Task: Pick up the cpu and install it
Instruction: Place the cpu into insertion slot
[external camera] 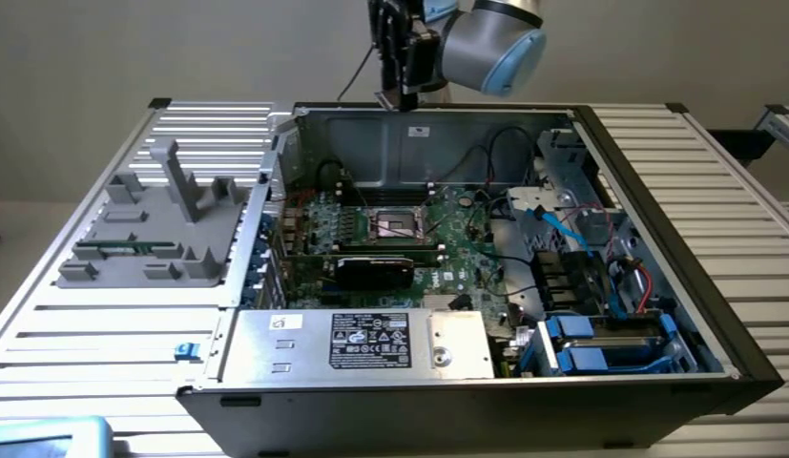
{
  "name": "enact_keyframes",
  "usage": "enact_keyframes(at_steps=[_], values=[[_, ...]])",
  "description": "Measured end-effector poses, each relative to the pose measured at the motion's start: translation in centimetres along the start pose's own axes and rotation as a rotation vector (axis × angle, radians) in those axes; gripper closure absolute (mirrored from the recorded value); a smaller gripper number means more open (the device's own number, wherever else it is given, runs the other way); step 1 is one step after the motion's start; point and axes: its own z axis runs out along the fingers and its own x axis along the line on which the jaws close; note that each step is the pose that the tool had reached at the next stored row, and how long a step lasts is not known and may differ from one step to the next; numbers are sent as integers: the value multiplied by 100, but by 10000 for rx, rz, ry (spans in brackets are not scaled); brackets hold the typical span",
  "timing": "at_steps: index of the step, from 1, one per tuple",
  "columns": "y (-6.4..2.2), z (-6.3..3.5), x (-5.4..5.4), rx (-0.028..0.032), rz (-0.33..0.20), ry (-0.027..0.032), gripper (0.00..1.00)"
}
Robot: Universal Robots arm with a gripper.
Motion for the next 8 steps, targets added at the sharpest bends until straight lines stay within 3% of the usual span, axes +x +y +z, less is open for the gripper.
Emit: enact_keyframes(at_steps=[8], values=[[0,9,0,-5,1382,-36,45]])
